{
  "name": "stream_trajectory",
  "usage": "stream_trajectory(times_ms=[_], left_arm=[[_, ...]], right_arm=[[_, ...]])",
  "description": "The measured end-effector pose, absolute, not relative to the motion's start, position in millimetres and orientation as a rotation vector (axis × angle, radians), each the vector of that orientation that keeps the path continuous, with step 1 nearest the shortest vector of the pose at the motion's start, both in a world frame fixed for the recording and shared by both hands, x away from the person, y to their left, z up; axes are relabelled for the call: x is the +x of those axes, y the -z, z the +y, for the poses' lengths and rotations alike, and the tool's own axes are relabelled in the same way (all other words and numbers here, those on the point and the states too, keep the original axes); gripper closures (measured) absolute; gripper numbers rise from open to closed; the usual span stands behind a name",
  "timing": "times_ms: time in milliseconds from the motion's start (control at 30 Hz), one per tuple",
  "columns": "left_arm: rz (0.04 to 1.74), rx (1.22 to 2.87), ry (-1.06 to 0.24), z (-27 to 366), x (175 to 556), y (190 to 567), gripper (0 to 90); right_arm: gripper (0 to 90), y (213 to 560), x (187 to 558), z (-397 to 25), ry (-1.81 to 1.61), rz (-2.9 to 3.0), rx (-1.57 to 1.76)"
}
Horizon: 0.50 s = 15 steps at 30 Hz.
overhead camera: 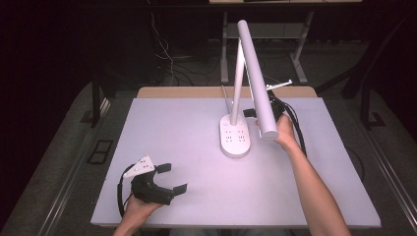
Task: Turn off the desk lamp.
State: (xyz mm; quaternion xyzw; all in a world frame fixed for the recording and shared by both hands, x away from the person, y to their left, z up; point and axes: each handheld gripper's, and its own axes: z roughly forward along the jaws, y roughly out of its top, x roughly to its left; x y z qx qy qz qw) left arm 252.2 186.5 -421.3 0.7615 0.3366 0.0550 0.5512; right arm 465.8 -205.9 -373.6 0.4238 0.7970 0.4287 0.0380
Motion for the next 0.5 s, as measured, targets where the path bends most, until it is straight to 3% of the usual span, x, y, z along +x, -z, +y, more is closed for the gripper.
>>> stream_trajectory(times_ms=[500], left_arm=[[0.798, 1.8, -0.136, 188, 252, 421, 0.0]], right_arm=[[90.0, 405, 480, -192, -1.273, 2.471, 1.378]])
